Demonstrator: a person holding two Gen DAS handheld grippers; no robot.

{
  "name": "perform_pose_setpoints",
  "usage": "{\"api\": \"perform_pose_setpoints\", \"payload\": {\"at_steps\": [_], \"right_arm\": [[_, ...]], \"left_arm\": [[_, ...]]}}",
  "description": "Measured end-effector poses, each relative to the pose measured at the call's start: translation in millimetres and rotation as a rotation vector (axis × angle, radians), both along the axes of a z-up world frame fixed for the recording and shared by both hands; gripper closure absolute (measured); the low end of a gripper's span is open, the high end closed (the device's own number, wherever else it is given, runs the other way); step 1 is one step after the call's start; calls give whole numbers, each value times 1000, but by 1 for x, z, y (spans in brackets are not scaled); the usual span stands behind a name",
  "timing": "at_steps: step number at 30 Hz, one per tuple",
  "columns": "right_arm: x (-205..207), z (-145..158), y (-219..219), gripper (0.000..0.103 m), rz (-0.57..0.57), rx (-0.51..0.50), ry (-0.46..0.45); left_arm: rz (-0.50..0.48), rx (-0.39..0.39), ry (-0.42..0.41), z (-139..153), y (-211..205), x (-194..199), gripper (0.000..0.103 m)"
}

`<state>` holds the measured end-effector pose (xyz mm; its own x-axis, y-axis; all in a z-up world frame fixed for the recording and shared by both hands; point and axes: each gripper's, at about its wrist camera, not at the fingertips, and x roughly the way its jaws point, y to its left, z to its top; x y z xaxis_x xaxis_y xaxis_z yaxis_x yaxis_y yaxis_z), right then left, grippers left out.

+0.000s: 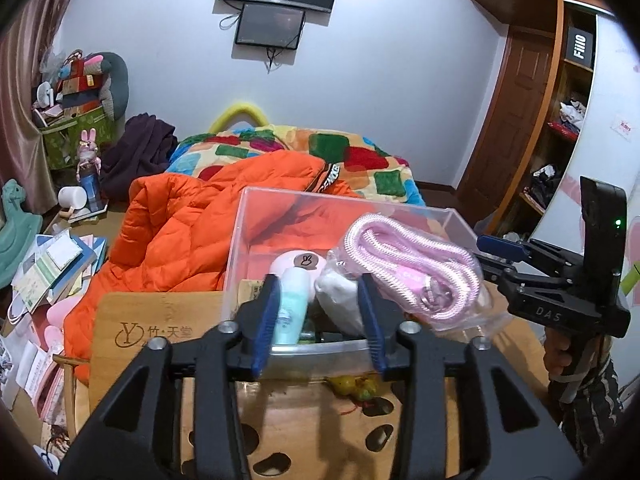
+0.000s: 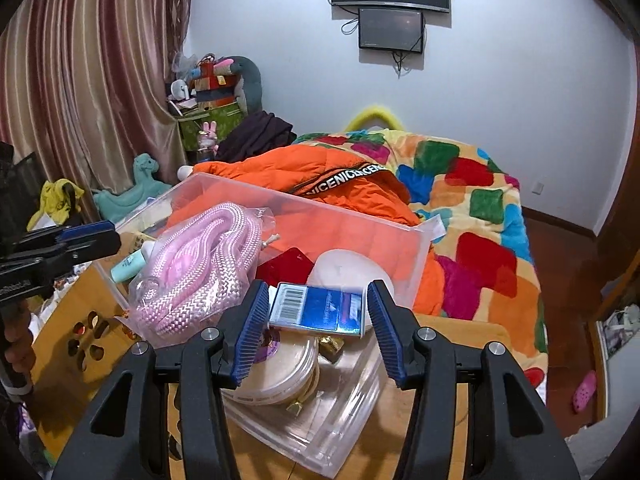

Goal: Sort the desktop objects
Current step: 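Release the Max pack and mint tube into the box, then reach the left tool to the green gourd ornament and grasp it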

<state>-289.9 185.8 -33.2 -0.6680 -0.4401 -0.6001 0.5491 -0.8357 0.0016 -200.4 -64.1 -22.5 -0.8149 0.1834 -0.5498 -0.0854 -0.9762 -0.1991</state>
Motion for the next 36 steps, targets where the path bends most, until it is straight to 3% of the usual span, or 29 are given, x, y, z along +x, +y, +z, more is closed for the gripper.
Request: {"api": "perform_pose_setpoints", "payload": {"at_steps": [10, 16, 26, 31, 34, 36], "right_arm": [[30, 21, 7, 51, -36, -8, 53], [60, 23, 3, 51, 4, -42, 43], [89, -17, 2, 51, 8, -55, -80], [94, -39, 11, 51, 13, -59, -133], [89, -52, 14, 51, 11, -76, -177], [84, -58, 15, 51, 7, -88, -204]], "left_arm": [[14, -21, 76, 21, 0, 31, 43], [10, -18, 77, 14, -4, 47, 34], [-62, -19, -69, -36, 20, 42, 33], [-73, -67, -128, -53, 40, 27, 34], [-51, -86, -171, -63, 47, 17, 44], [-47, -89, -187, -67, 49, 12, 45]]}}
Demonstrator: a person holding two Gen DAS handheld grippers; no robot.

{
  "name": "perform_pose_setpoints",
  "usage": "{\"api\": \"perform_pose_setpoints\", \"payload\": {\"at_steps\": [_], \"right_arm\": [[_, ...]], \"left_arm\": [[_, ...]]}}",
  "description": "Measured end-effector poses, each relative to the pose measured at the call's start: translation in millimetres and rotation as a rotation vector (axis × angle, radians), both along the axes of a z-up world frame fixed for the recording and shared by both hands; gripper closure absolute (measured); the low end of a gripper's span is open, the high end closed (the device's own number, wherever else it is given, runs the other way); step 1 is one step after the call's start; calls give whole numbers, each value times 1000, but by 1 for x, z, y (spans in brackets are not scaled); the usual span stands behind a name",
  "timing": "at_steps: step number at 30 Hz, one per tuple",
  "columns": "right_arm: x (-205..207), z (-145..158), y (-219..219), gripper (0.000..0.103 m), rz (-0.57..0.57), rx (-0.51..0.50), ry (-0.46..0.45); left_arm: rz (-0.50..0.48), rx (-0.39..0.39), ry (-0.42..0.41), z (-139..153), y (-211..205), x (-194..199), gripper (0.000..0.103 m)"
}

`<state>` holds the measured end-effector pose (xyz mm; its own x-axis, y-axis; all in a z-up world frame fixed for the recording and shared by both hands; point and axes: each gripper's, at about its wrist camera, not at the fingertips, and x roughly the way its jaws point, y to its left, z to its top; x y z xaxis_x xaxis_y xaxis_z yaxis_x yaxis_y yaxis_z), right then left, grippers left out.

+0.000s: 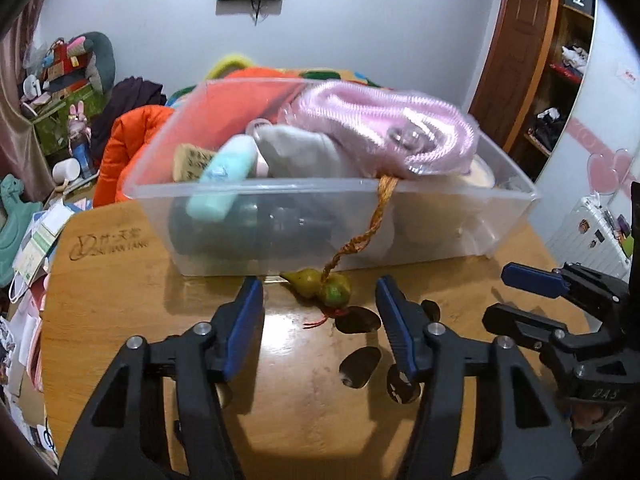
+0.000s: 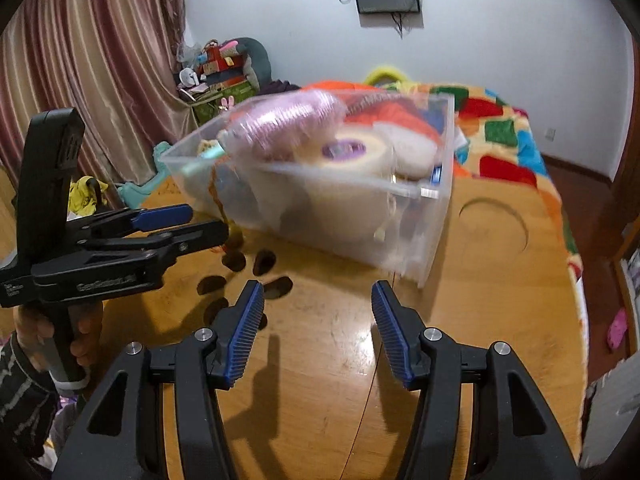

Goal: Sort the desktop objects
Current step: 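Reach the left tool to the green gourd ornament and grasp it, then carry the gourd over the box with the left tool and release it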

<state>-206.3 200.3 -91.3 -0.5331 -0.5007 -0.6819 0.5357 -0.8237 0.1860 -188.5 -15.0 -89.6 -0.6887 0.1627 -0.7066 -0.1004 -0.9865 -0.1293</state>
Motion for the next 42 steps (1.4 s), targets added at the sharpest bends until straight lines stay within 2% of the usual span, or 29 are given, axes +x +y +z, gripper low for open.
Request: {"api": "perform_pose_setpoints", "payload": {"at_steps": [3, 7, 9, 11, 13, 16, 22, 24, 30, 38, 42], "right_arm": [[-7, -7, 1, 51, -6, -13, -19], [-9, -7, 2, 51, -8, -20, -21], [-9, -6, 1, 52, -14, -15, -14], [-10, -7, 1, 56, -13, -17, -21], [-9, -8, 2, 59, -18, -23, -22], [-11, -8, 5, 67, -21, -40, -29], [-12, -9, 9, 76, -34, -58, -41], [-12, -9, 10, 78, -40, -58, -39], [-9, -7, 7, 92, -17, -56, -21], [-1, 2, 5, 93, 7, -76, 0], [3, 17, 4, 93, 8, -74, 46]], "left_arm": [[13, -24, -14, -3, 3, -4, 47], [17, -9, -40, -6, 4, -11, 56], [17, -13, -38, -7, 6, -12, 57], [1, -8, -38, -7, 8, -13, 57], [2, -14, -38, -7, 10, -13, 64], [-1, -7, -38, -7, 10, -13, 66], [-7, -4, -39, -8, 9, -7, 74], [-10, 2, -40, -7, 8, -2, 74], [0, 26, -2, 5, -2, 14, 74], [-11, 35, 77, 29, -6, 29, 74], [-31, 44, 118, 44, -6, 32, 74]]}}
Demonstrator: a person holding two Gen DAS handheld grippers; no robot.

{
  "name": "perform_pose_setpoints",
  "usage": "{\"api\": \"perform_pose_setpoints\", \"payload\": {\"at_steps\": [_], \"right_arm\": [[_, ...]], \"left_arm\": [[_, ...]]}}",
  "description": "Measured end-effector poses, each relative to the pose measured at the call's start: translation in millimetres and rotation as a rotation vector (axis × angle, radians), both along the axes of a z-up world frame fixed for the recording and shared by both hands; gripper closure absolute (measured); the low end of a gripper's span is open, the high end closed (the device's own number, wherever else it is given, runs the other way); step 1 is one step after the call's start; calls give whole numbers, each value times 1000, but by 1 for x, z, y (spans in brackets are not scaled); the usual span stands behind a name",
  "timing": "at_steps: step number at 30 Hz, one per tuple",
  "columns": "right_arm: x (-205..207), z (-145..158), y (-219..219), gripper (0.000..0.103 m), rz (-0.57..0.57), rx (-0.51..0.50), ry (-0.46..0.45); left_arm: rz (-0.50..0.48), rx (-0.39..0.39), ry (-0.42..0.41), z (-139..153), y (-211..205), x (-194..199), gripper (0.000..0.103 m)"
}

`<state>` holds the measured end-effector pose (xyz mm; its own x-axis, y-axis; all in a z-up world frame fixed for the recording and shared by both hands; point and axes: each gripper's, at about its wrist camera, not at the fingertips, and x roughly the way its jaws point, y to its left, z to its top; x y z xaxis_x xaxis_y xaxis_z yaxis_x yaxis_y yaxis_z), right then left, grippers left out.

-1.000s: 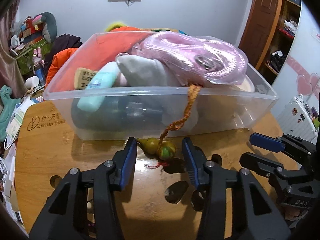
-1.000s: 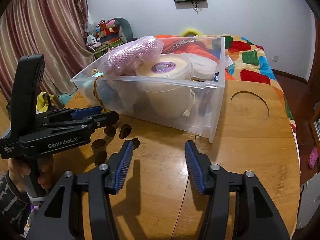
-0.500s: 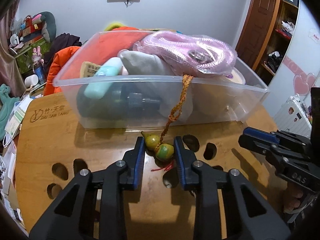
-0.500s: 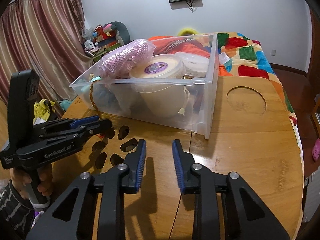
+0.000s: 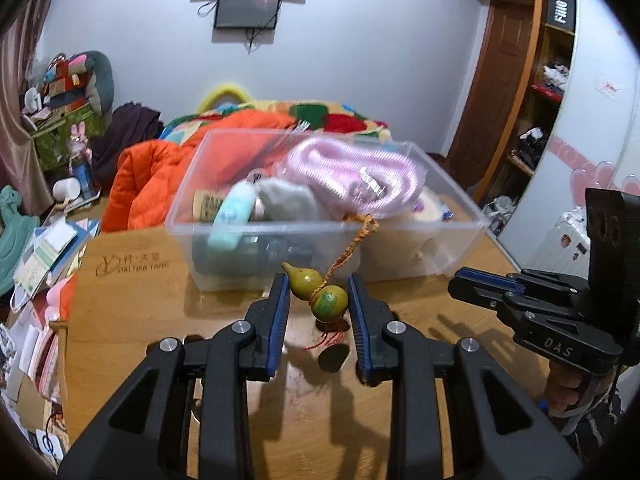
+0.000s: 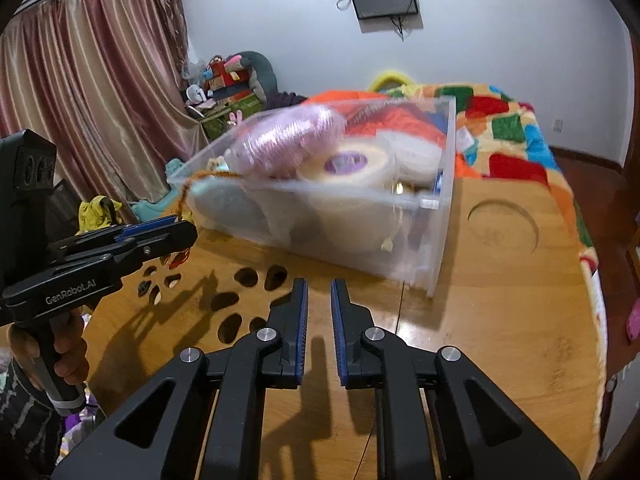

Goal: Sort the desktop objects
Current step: 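Carry the gourd over the box with the left tool and release it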

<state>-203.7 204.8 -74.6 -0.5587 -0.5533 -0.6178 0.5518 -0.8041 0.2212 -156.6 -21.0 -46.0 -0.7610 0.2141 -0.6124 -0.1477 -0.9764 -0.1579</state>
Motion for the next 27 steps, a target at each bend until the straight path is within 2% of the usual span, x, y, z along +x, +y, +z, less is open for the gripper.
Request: {"api": "perform_pose_setpoints", "payload": {"at_steps": [13, 21, 26, 27], "right_arm": [[-24, 53, 7, 93, -54, -20, 137], [-34, 45, -2, 93, -52, -1, 120], [-35, 39, -9, 92, -53, 50, 125], [-34, 39, -9, 92, -53, 54, 131]], "left_arm": [[7, 12, 86, 30, -11, -26, 74], [26, 20, 42, 19, -17, -41, 74], [53, 11, 36, 16, -17, -39, 74], [50, 15, 35, 17, -17, -39, 71]]}}
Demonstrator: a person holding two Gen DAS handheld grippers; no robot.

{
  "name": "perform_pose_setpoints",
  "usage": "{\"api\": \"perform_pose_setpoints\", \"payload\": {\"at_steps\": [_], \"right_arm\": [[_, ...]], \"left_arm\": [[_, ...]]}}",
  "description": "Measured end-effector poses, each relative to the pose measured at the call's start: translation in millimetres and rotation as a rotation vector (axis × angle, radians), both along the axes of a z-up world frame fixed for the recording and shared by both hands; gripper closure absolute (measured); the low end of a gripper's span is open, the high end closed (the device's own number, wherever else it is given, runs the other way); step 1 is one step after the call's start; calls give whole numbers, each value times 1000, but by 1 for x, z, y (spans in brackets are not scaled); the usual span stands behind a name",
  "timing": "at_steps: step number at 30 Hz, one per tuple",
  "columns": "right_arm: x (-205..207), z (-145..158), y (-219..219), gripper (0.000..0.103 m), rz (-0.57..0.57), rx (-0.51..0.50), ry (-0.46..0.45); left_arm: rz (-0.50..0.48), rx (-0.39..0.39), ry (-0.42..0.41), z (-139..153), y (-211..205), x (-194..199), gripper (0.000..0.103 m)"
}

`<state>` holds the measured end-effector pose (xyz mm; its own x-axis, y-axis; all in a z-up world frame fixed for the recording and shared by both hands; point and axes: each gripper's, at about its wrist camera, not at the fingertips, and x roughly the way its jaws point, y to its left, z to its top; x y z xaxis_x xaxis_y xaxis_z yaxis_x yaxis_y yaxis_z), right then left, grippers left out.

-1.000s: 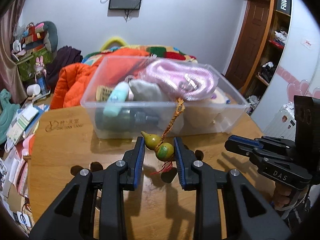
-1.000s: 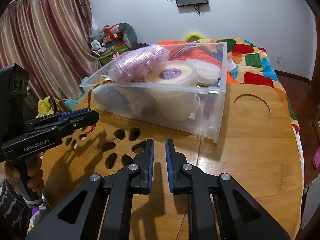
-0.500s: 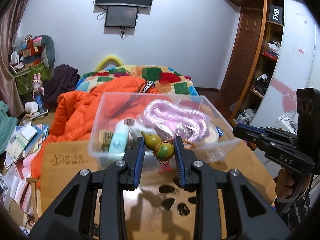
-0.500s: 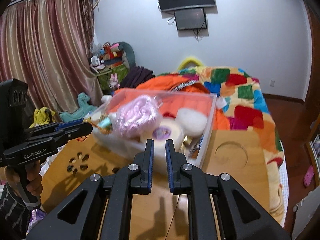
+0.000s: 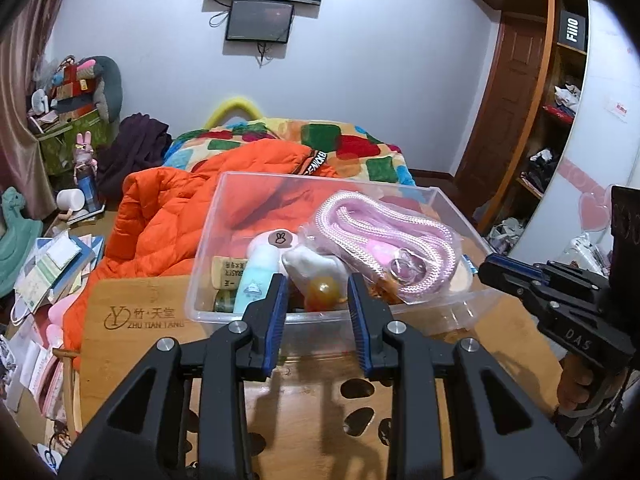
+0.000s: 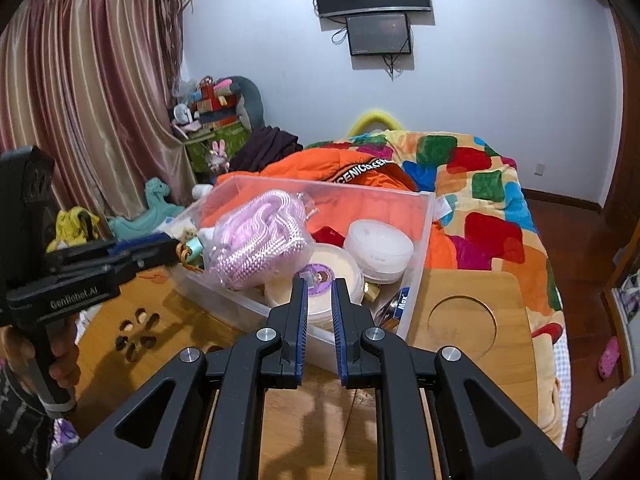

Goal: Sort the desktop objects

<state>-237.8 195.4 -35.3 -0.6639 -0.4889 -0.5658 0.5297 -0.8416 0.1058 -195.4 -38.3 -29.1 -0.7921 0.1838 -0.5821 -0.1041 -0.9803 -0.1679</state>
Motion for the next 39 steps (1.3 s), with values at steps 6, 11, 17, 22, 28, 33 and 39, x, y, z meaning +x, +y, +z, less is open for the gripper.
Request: {"api": "perform_pose_setpoints", "payload": {"at_steps": [6, 11, 17, 22, 28, 33, 39], "right_arm": [[5, 3, 2, 85, -10, -2, 9], [13, 8, 7, 80, -22, -27, 8], [29, 14, 11, 64, -61, -23, 14], [50, 29, 16, 37, -101, -40, 73], [70, 33, 15, 35, -130, -35, 90], [86, 28, 10, 34, -120, -18, 71], [114, 31, 11, 19, -133, 9, 119]], "left_arm": [[12, -35, 43, 9, 3, 14, 51], [27, -32, 62, 12, 2, 26, 42], [64, -9, 96, 21, -6, 47, 29], [111, 10, 124, 33, -23, 67, 23], [125, 30, 153, 39, -28, 100, 15], [129, -24, 158, 35, -11, 119, 14], [113, -24, 168, 30, 4, 138, 11]]}}
